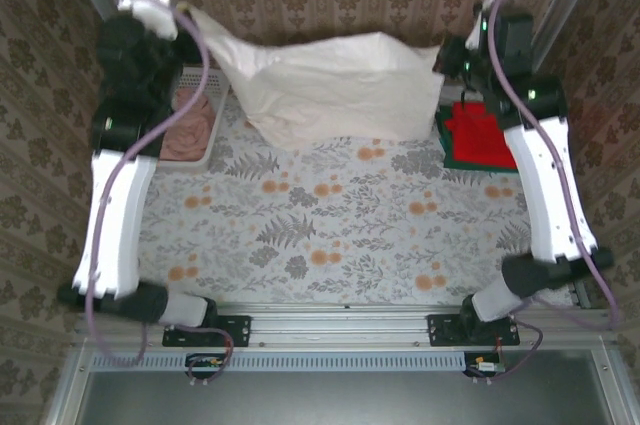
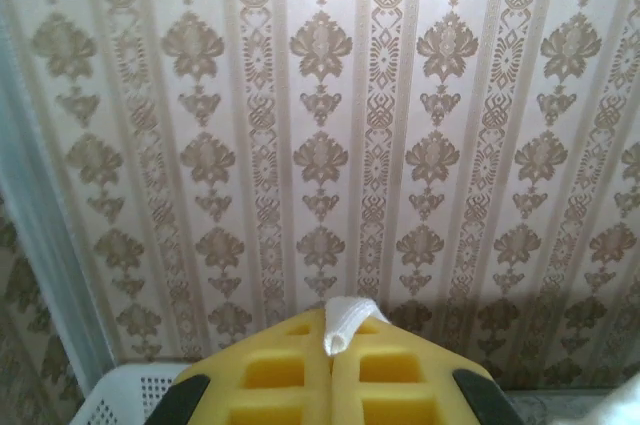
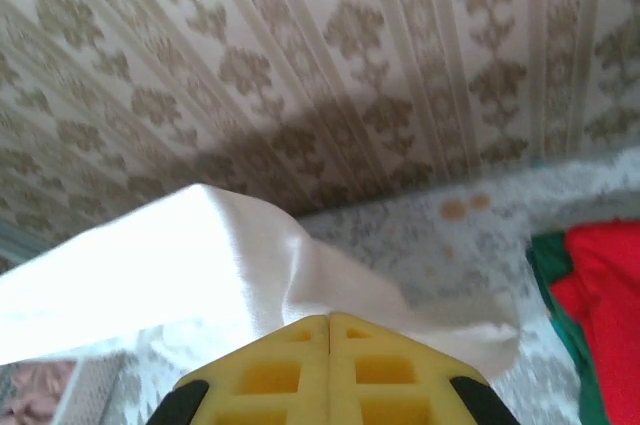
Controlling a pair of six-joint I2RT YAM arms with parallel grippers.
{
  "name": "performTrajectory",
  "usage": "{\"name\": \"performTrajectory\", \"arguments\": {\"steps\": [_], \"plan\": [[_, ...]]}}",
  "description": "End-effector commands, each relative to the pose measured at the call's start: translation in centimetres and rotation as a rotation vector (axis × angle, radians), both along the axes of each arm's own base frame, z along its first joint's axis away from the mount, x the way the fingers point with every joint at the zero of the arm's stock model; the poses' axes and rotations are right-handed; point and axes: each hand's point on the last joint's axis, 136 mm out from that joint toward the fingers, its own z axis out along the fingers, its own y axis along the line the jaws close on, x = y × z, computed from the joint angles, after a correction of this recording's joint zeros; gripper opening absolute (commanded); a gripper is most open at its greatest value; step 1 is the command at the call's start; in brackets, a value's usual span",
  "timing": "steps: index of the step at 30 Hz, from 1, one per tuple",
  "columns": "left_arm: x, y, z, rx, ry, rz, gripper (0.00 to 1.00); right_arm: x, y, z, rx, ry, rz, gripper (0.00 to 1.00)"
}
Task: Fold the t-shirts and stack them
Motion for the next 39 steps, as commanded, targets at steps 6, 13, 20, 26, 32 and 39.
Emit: {"name": "performTrajectory", "arguments": {"steps": [6,13,20,26,32,39], "plan": [[-9.7,1.7,-16.8,-0.216,0.258,0.002,0.00,-8.4,-1.1,-15.1,0.044,0.177,-0.009,0.00],[-15.4,2.9,-36.4,-0.159,0.864,0.181,0.00,-15.9,-2.6,-28.7,0.046,0.528,-0.085,0.00],[-17.4,4.1,-37.9,-0.165,0.917,0.227,0.68,-17.4,-2.2,-27.9,0.045,0.531,-0.037,0.37],[-15.0,4.5,-35.2,-0.102,0.807,0.246,0.81,-13.5,0.1,-24.4,0.069,0.404,0.051,0.48],[-3.9,1.0,-34.6,0.124,0.848,0.235,0.82,-6.8,6.7,-27.8,0.007,0.465,0.185,0.51],[10.9,-5.5,-38.9,0.156,0.906,0.052,0.72,-2.1,8.7,-32.4,0.009,0.552,0.188,0.50]]}}
